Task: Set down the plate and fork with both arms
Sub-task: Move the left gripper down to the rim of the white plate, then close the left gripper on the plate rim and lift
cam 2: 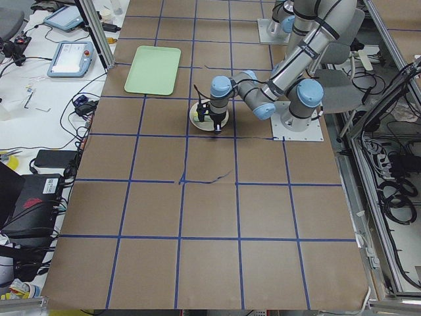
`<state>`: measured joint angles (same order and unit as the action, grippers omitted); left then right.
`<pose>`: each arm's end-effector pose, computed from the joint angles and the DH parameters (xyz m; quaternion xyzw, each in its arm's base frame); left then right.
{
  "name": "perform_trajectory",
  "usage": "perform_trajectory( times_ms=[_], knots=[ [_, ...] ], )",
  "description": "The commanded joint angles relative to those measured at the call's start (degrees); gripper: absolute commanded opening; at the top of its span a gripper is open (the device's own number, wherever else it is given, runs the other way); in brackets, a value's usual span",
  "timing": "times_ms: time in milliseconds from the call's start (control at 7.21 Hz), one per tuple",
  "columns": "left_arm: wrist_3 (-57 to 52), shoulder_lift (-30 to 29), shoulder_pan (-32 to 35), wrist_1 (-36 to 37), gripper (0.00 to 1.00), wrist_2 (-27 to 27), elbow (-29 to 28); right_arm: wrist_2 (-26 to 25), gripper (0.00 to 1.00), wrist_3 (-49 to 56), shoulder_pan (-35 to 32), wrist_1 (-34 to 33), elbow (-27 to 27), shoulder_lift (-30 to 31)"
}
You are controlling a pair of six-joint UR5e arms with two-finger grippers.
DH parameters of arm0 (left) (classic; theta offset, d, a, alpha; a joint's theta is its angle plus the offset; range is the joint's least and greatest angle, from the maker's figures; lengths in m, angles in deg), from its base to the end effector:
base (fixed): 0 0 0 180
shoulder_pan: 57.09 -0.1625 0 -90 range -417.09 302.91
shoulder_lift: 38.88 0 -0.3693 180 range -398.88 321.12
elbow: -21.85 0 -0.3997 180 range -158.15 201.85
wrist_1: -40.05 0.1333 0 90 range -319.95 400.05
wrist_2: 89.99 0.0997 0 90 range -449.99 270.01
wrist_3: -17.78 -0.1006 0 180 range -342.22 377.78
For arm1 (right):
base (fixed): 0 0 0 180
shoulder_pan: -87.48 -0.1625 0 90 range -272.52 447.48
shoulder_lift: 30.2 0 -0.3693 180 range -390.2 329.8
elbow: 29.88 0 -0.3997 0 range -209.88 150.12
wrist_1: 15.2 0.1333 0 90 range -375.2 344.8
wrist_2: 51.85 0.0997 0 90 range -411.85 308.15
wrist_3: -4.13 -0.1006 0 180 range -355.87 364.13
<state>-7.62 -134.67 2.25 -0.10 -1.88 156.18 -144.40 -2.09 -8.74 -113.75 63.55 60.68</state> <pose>0.0828 -0.4075 0.1222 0.0459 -0.9988 0.0057 0.0157 0.1826 -0.4864 0.4244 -0.0012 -0.9984 0.0544 0.0164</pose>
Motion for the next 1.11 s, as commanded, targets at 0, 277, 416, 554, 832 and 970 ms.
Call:
perform_trajectory(
  times_ms=[0, 277, 416, 554, 832, 970],
  knots=[
    [0.7, -0.46, -0.01, 0.25, 0.03, -0.31, -0.11, 0.0, 1.0, -0.02, 0.07, 0.03, -0.09, 0.0],
    [3.41, -0.72, 0.07, -0.19, 0.0, -1.87, -1.07, 0.09, 1.0, 0.07, -0.01, -0.06, -0.09, 0.0],
    [7.08, -0.81, 0.51, -2.45, 0.0, -5.02, -3.86, 0.09, 1.0, -0.02, -0.01, 0.03, -0.09, 0.0],
    [9.99, -0.98, 1.47, -8.13, 0.0, -8.53, -8.76, 0.09, 1.0, -0.02, -0.01, 0.03, -0.09, 0.0],
    [12.54, -3.25, 6.2, -18.78, 0.0, -14.7, -21.49, 0.09, 1.0, 0.07, -0.01, -0.23, -0.18, 0.0],
    [17.79, -6.58, 10.05, -20.39, 0.0, -15.33, -27.39, 0.09, 1.0, -0.02, -0.01, -0.15, -0.18, 0.0]
  ],
)
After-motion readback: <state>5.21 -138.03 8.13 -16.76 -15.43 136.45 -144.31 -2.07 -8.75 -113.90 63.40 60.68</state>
